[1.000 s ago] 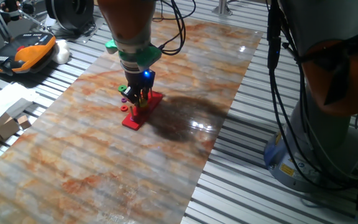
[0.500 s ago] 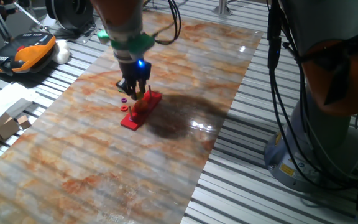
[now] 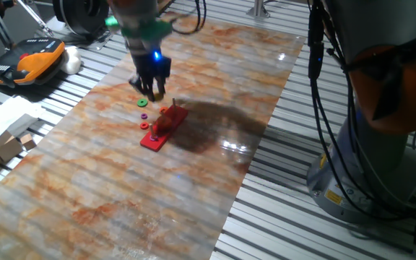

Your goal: Take out one Hanoi block and throw it aside

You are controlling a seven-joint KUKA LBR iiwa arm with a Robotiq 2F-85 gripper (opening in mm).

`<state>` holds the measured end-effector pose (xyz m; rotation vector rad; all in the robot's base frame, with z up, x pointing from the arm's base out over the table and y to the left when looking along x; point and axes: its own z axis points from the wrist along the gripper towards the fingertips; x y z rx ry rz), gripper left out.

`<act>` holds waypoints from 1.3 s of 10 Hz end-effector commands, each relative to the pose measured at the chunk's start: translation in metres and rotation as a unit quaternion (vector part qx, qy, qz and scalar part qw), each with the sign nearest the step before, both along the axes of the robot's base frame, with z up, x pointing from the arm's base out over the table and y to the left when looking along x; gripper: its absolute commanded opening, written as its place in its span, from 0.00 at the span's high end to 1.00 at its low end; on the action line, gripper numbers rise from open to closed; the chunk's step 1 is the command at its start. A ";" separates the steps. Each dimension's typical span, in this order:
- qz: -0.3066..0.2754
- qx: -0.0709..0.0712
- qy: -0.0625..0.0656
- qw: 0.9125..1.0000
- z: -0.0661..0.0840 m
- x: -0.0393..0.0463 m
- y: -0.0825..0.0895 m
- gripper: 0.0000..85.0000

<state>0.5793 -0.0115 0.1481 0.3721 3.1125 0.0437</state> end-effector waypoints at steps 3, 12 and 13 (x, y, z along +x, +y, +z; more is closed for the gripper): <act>-0.020 -0.004 -0.005 1.000 -0.004 0.0159 -0.012 0.40; 0.016 0.002 0.045 0.999 0.027 -0.0616 0.041 0.80; 0.024 0.002 0.047 0.999 0.029 -0.0724 0.043 0.80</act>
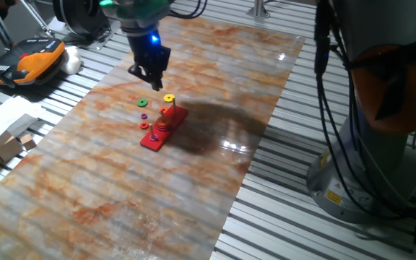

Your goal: Take out one Hanoi block and throw it aside

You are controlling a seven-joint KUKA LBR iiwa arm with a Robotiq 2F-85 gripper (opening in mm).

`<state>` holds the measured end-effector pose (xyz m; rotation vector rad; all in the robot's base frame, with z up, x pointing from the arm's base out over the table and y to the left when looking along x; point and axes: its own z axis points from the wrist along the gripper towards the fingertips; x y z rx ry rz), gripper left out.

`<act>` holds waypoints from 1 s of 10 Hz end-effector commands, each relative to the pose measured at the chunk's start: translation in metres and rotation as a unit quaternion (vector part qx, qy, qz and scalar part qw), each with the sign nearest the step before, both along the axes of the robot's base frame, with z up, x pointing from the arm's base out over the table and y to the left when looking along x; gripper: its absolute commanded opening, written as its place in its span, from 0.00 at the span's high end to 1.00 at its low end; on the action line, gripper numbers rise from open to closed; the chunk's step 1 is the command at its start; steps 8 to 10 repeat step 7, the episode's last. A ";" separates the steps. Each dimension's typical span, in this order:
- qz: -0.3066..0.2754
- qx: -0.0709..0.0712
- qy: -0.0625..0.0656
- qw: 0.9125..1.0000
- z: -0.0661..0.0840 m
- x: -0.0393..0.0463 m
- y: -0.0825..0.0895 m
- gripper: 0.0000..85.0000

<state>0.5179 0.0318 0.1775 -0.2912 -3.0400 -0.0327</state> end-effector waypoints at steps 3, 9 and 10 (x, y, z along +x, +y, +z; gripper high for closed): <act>0.017 -0.004 -0.015 1.000 0.000 -0.0349 0.006 0.80; 0.049 0.000 0.005 0.999 0.005 -0.0414 0.005 0.80; 0.049 0.000 0.005 0.999 0.005 -0.0414 0.005 0.80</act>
